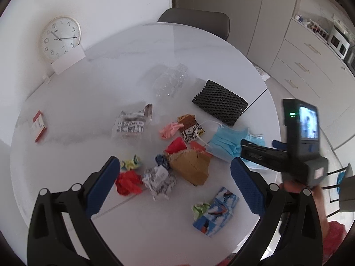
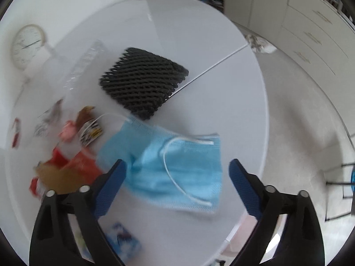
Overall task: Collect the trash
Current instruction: 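Grasp the blue face mask with the right tool while the left tool grasps the black mesh net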
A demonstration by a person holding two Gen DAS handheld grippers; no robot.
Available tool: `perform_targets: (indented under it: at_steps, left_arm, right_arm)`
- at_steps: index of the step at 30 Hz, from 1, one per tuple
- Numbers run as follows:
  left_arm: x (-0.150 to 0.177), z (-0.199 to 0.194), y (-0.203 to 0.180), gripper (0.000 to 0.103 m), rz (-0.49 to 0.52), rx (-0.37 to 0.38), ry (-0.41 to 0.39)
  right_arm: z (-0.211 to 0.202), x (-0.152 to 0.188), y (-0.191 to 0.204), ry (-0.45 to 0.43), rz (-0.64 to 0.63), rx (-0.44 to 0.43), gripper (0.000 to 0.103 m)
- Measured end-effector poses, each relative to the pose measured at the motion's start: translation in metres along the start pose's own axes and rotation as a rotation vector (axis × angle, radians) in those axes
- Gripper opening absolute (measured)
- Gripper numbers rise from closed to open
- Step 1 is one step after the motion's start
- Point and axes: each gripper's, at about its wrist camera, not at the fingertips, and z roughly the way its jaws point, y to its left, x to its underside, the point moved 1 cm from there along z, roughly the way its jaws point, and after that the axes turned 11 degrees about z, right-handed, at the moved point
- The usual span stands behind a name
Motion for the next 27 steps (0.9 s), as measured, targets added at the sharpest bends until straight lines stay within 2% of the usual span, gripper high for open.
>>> perform_targets:
  at_steps: [1, 2, 3, 4, 5, 6, 7, 13, 17, 21, 27]
  left_arm:
    - [-0.004, 0.003, 0.000, 0.095, 0.013, 0.006, 0.001]
    - [-0.009, 0.007, 0.000, 0.095, 0.030, 0.013, 0.000]
    - [-0.016, 0.013, 0.000, 0.095, 0.054, 0.020, -0.002]
    - [-0.021, 0.016, -0.001, 0.095, 0.070, 0.025, -0.004]
    - [-0.027, 0.021, -0.003, 0.095, 0.085, 0.030, -0.006]
    - [-0.033, 0.025, -0.005, 0.095, 0.093, 0.038, -0.006]
    - [-0.041, 0.031, -0.007, 0.095, 0.098, 0.056, -0.006]
    - [-0.086, 0.077, -0.031, 0.095, 0.092, 0.155, 0.027]
    - [-0.108, 0.117, -0.054, 0.095, 0.035, 0.193, 0.087]
    - [-0.124, 0.157, -0.077, 0.095, -0.070, 0.196, 0.167]
    - [-0.149, 0.209, -0.096, 0.095, -0.311, 0.172, 0.271]
  right_arm:
    - [0.007, 0.000, 0.001, 0.017, 0.018, 0.008, 0.084]
    - [0.012, 0.001, 0.001, 0.035, 0.037, 0.000, 0.074]
    - [0.014, 0.001, 0.001, 0.040, 0.049, -0.006, 0.068]
    - [0.011, 0.003, 0.000, 0.014, 0.054, -0.012, 0.066]
    - [0.009, 0.004, -0.001, 0.006, 0.054, -0.030, 0.049]
    - [0.009, 0.005, -0.003, 0.016, 0.060, -0.065, 0.027]
    - [0.008, 0.006, -0.005, 0.020, 0.069, -0.080, 0.020]
    - [-0.014, 0.012, -0.033, -0.017, 0.118, -0.154, 0.016]
    - [-0.042, 0.018, -0.059, -0.068, 0.124, -0.154, 0.016]
    - [-0.066, 0.025, -0.093, -0.097, 0.138, -0.138, 0.017]
    - [-0.082, 0.030, -0.138, -0.100, 0.149, -0.150, 0.018]
